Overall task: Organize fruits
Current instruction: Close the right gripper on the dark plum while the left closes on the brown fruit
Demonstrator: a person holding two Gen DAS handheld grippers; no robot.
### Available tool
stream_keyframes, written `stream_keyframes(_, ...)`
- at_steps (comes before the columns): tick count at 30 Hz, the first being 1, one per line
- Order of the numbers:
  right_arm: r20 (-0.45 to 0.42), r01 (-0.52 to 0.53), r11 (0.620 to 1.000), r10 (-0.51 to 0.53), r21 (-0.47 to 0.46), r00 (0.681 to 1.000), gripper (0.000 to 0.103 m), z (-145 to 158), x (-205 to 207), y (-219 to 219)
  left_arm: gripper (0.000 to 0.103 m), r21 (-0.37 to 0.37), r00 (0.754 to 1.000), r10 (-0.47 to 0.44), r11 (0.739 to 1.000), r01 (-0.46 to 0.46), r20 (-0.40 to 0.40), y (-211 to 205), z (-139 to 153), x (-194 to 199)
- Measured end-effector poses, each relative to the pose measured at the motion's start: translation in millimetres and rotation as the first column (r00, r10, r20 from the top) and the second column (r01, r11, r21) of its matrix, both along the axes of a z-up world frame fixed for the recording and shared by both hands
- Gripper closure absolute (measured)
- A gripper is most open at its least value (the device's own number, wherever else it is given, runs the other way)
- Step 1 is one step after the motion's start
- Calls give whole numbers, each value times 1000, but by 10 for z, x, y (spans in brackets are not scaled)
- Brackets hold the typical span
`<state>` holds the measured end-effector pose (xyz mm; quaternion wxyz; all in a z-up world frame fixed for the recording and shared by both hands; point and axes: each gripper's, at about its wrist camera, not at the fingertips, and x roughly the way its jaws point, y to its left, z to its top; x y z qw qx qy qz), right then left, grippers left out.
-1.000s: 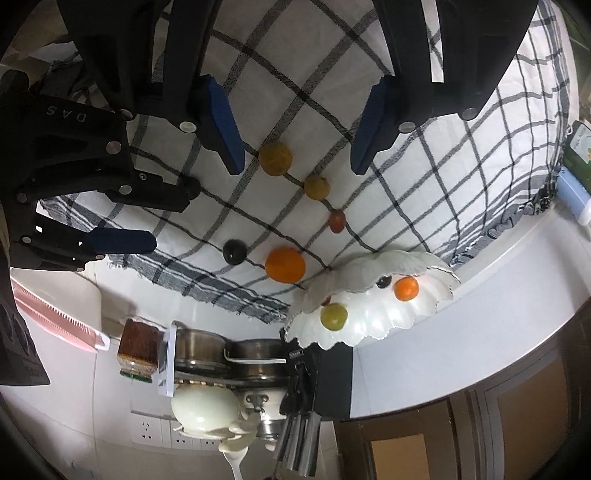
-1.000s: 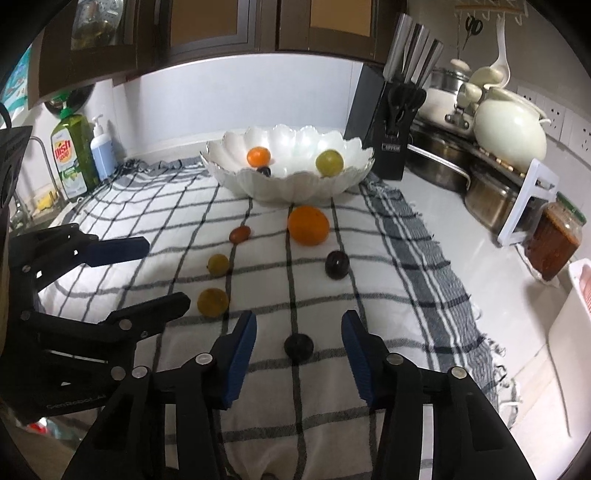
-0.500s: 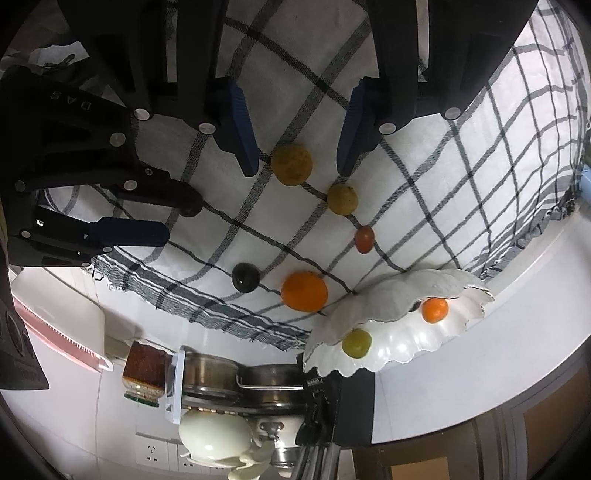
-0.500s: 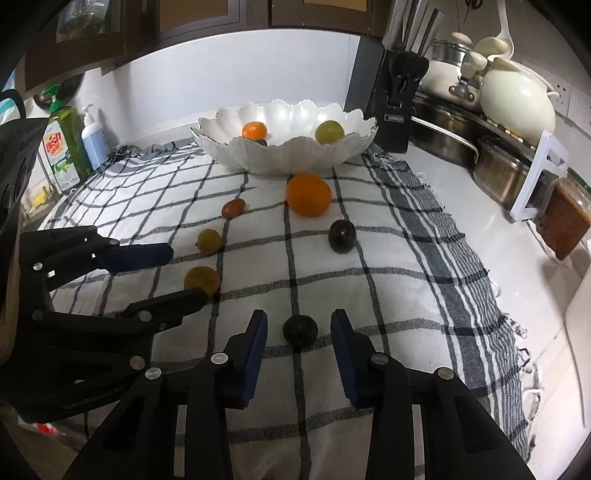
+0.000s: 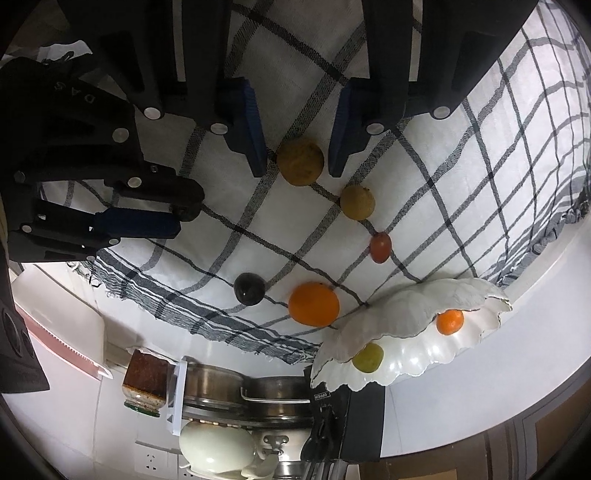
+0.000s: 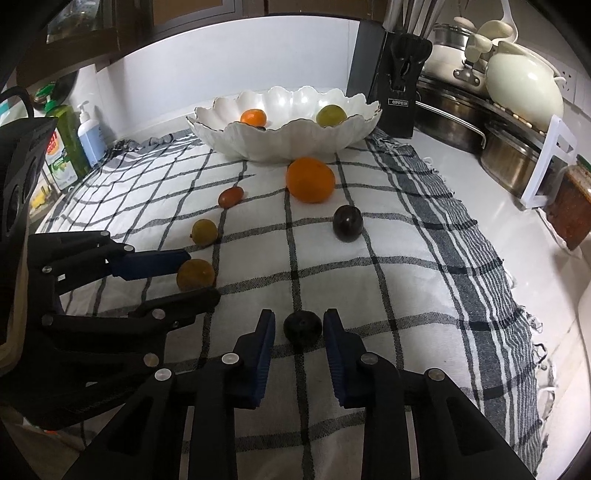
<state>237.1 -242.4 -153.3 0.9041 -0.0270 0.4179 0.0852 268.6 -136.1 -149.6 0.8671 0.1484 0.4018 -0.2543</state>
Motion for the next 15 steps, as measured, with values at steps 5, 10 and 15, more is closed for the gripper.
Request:
stream_keyframes(5, 0, 5, 1000, -5, -6, 1000, 79, -9, 5, -3, 76, 3, 1000, 10, 1000, -10, -3, 13, -19, 8)
stream_keyframes(10, 5, -4, 1000, 4, -12, 1000, 81, 0, -10, 8, 77, -5, 1000, 16, 1000, -16, -9, 27, -14, 4)
stream_keyframes(15, 24, -6, 1000, 6, -10, 1000, 81, 63, -48, 28, 77, -22, 999, 31, 999, -31, -8, 58, 45, -12)
